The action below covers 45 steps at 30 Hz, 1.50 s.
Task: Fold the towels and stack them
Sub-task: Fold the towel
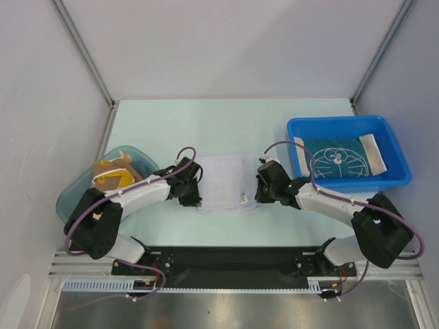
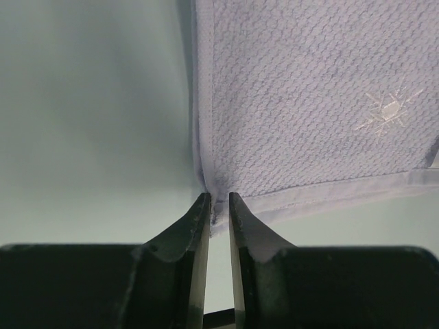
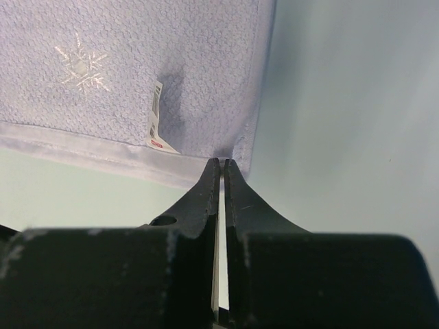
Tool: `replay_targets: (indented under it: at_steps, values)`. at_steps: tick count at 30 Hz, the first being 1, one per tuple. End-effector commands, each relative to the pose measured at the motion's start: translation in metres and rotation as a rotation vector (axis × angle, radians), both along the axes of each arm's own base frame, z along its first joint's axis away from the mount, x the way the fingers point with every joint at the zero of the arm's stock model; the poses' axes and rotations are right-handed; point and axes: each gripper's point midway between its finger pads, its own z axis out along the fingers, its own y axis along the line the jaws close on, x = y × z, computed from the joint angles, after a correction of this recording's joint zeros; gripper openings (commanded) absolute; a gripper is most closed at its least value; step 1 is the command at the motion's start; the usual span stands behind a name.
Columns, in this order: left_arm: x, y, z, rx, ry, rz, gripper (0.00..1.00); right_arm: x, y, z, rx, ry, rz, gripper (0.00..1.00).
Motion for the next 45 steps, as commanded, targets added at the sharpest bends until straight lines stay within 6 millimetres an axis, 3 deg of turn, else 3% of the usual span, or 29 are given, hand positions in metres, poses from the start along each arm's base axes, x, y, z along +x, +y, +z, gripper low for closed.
replay_targets:
  at_steps: [1,14,32,45]
  values:
    - [0.005,-0.010,0.007,-0.039,-0.029,-0.011,0.22,0.008,0.011,0.019,0.045,-0.048,0.015,0.00]
    - [0.005,-0.011,0.014,-0.045,-0.033,-0.005,0.26,0.006,0.012,0.016,0.041,-0.043,0.021,0.00]
    - [0.018,-0.020,0.024,-0.072,-0.068,0.001,0.23,0.004,0.015,0.015,0.045,-0.043,0.025,0.00]
    - [0.008,-0.013,0.010,-0.034,-0.027,-0.001,0.27,0.001,0.016,0.011,0.048,-0.035,0.027,0.00]
